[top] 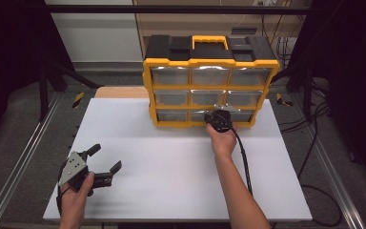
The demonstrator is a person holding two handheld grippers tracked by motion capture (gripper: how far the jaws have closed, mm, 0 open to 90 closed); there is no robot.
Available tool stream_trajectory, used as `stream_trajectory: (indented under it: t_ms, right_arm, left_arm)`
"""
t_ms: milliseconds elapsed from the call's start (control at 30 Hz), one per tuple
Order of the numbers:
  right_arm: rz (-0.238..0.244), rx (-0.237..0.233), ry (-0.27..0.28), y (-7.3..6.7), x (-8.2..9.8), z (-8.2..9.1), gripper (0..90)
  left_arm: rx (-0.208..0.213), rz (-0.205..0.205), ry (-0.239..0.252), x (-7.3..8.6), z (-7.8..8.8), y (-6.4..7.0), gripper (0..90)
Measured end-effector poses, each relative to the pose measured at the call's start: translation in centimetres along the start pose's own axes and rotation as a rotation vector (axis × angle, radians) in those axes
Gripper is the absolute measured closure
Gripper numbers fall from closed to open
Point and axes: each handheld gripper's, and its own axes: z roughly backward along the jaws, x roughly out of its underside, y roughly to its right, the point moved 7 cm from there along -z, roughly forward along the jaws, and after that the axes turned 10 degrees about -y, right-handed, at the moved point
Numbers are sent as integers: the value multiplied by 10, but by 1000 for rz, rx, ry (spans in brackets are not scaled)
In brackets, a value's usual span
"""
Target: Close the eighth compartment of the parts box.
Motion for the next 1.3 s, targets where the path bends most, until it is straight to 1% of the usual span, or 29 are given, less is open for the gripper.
stream_trajectory:
  t_ms: [400, 500, 567, 867, 900, 933, 1067, 1200, 1233, 1300]
  right_arm:
    - [-2, 2, 3, -1, 0, 0, 900]
    - [4, 4, 6, -1, 0, 0, 900]
    - [-2, 4, 4, -1, 0, 0, 900]
    - [20, 10, 8, -3, 0, 0, 900]
    - [37, 17, 8, -2, 0, -1, 900]
    - [27, 12, 4, -3, 1, -1, 900]
    - [33, 12, 2, -3, 2, -1, 900]
    - [60, 19, -3, -4, 3, 0, 900]
    - [65, 18, -3, -5, 3, 1, 900]
    - [59, 5, -2, -7, 3, 2, 900]
  left_arm:
    - [0, -1, 0, 0, 0, 0, 16]
    - [0, -1, 0, 0, 0, 0, 16]
    - [1, -2, 0, 0, 0, 0, 16]
    - [3, -2, 1, 0, 0, 0, 16]
    - [3, -2, 0, 0, 0, 0, 16]
    - [2, -1, 0, 0, 0, 0, 16]
    - [1, -2, -1, 0, 0, 0, 16]
    - [1, -3, -1, 0, 0, 0, 16]
    - [2, -3, -1, 0, 0, 0, 16]
    - [2, -3, -1, 0, 0, 1, 16]
